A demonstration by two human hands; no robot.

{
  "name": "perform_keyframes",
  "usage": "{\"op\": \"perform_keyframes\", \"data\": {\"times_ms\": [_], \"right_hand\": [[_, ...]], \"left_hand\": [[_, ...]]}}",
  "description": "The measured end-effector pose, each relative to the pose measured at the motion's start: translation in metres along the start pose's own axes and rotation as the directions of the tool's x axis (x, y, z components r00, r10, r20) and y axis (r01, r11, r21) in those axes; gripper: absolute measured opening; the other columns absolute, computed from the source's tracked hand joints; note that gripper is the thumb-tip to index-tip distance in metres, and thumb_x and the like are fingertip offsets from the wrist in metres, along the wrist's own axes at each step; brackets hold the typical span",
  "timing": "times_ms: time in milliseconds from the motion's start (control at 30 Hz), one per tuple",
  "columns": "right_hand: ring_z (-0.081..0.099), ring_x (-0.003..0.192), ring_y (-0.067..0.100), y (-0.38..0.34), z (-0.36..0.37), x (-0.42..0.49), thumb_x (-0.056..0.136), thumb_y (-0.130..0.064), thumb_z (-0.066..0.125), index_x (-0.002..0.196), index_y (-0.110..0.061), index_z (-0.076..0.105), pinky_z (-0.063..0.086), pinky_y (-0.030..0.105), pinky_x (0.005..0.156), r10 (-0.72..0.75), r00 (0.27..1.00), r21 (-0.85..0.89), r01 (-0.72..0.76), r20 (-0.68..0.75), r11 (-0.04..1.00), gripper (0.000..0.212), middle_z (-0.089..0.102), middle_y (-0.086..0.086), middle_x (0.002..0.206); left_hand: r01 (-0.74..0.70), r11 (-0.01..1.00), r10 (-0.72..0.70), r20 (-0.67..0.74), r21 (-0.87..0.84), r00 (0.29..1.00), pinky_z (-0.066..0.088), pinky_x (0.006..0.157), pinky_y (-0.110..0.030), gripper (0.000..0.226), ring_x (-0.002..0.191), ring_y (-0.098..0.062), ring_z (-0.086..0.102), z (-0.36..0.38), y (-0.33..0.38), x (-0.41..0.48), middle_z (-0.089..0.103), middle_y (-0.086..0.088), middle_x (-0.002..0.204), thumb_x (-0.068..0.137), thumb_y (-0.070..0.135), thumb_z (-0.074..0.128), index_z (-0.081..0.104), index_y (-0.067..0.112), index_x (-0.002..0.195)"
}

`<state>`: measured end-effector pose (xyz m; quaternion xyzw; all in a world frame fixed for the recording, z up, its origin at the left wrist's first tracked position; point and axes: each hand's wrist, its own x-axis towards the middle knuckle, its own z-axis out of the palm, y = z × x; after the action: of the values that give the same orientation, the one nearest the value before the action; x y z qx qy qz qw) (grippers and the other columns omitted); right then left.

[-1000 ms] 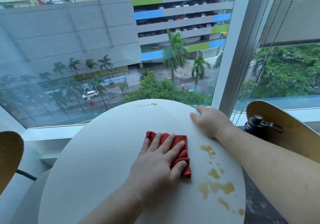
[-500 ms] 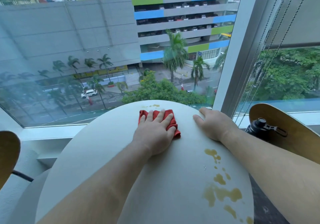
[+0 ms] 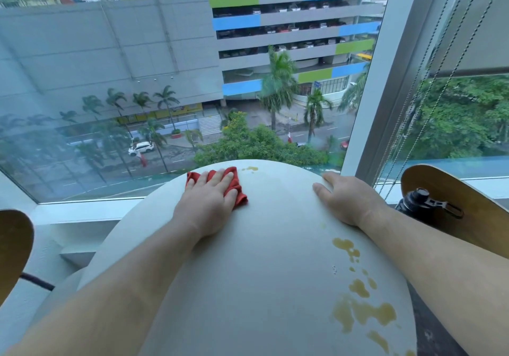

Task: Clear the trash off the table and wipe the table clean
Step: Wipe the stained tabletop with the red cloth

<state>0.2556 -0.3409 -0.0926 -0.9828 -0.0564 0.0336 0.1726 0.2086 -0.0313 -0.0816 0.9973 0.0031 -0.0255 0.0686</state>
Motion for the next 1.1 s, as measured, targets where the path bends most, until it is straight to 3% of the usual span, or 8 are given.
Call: {"op": "perform_keyframes", "data": {"times_ms": [300, 600, 733, 833, 933, 1100], "right_hand": [[0.055, 0.132, 0.034, -0.001, 0.002, 0.001, 0.105, -0.059, 0.034, 0.150, -0.022, 0.047, 0.046, 0.045, 0.106, 0.002, 1.000, -0.020, -0.002, -0.009, 1.000, 0.059, 0.059, 0.014, 0.146], [0.057, 0.127, 0.034, -0.003, 0.001, -0.004, 0.105, -0.058, 0.035, 0.143, -0.020, 0.052, 0.047, 0.045, 0.102, 0.013, 1.000, -0.001, -0.013, -0.006, 1.000, 0.056, 0.062, 0.013, 0.141], [0.059, 0.123, 0.033, -0.007, 0.002, -0.006, 0.106, -0.055, 0.034, 0.138, -0.019, 0.055, 0.049, 0.045, 0.098, 0.015, 1.000, -0.002, -0.015, -0.016, 1.000, 0.053, 0.064, 0.014, 0.136], [0.059, 0.105, 0.033, -0.005, 0.003, -0.003, 0.107, -0.044, 0.032, 0.117, -0.015, 0.060, 0.049, 0.043, 0.088, 0.008, 0.999, 0.003, -0.008, -0.038, 1.000, 0.042, 0.068, 0.015, 0.122], [0.060, 0.106, 0.034, -0.004, 0.003, 0.000, 0.107, -0.038, 0.031, 0.117, -0.013, 0.061, 0.049, 0.043, 0.088, 0.010, 0.999, 0.009, -0.010, -0.044, 1.000, 0.040, 0.068, 0.015, 0.120], [0.060, 0.104, 0.033, -0.004, 0.004, 0.000, 0.106, -0.038, 0.034, 0.114, -0.013, 0.062, 0.051, 0.044, 0.091, 0.003, 0.998, 0.024, -0.002, -0.055, 1.000, 0.038, 0.068, 0.013, 0.116]], "left_hand": [[0.027, 1.000, -0.027, 0.061, 0.000, 0.998, 0.001, 0.129, -0.053, 0.062, 0.161, -0.029, 0.003, -0.005, 0.012, 0.054, 0.003, 0.008, 0.175, 0.108, 0.053, 0.019, 0.012, 0.033, 0.167], [-0.187, 0.982, 0.189, 0.046, -0.036, 0.981, 0.001, 0.130, -0.045, 0.059, 0.162, -0.018, 0.002, 0.011, 0.021, 0.017, 0.006, 0.012, 0.175, 0.110, 0.049, 0.024, 0.016, 0.033, 0.166], [-0.137, 0.990, 0.138, 0.038, -0.014, 0.990, 0.002, 0.130, -0.047, 0.058, 0.162, -0.020, 0.004, 0.005, -0.001, 0.024, 0.008, 0.011, 0.175, 0.111, 0.047, 0.022, 0.017, 0.033, 0.166], [-0.058, 0.998, 0.057, 0.055, 0.017, 0.997, 0.000, 0.129, -0.052, 0.061, 0.162, -0.026, 0.003, -0.001, 0.001, 0.044, 0.005, 0.011, 0.175, 0.109, 0.053, 0.021, 0.014, 0.035, 0.166], [-0.043, 0.999, 0.043, 0.062, 0.012, 0.997, -0.001, 0.128, -0.054, 0.062, 0.161, -0.029, 0.003, -0.001, 0.023, 0.060, 0.004, 0.013, 0.175, 0.106, 0.060, 0.021, 0.013, 0.040, 0.165], [-0.192, 0.981, 0.191, 0.054, 0.006, 0.980, 0.000, 0.129, -0.052, 0.062, 0.161, -0.028, 0.004, 0.009, 0.079, 0.056, 0.006, 0.013, 0.175, 0.106, 0.059, 0.024, 0.016, 0.041, 0.165]]}}
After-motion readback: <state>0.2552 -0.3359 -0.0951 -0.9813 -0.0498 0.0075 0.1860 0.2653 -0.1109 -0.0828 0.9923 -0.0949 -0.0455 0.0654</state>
